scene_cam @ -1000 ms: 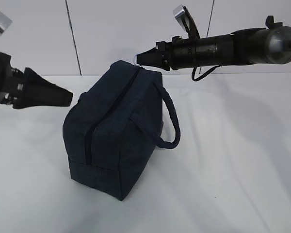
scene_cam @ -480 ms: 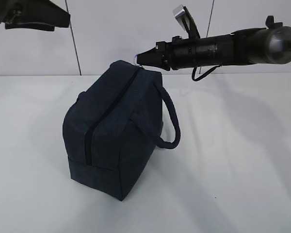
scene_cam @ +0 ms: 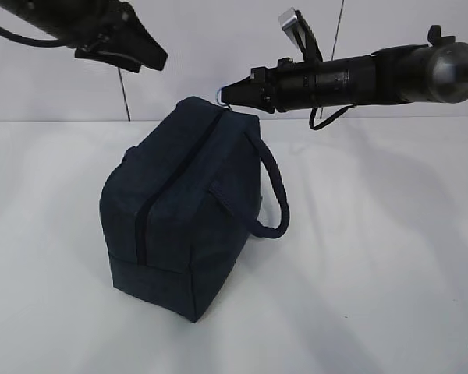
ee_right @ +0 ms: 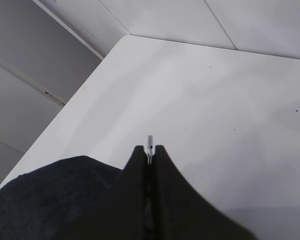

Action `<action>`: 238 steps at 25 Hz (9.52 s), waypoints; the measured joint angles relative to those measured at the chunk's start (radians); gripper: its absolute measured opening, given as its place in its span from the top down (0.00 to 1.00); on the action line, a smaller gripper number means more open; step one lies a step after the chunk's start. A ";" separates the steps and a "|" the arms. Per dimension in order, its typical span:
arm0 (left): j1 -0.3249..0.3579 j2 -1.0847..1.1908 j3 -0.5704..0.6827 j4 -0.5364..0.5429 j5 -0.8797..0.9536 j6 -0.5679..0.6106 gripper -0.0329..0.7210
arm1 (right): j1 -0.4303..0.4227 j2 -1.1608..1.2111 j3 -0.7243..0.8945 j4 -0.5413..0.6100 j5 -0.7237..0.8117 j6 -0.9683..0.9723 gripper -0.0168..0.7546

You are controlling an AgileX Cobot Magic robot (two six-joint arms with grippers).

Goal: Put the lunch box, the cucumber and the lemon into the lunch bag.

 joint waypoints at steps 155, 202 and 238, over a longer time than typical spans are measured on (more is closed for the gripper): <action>-0.109 0.190 -0.273 0.095 0.154 0.066 0.94 | -0.037 0.051 -0.320 -0.062 0.206 0.351 0.27; -0.052 -0.286 -0.170 0.591 0.258 -0.545 0.38 | 0.090 -0.557 -0.215 -1.288 0.306 1.107 0.27; -0.052 -1.360 1.087 0.674 0.075 -0.549 0.42 | 0.092 -1.963 1.264 -1.549 0.106 1.139 0.27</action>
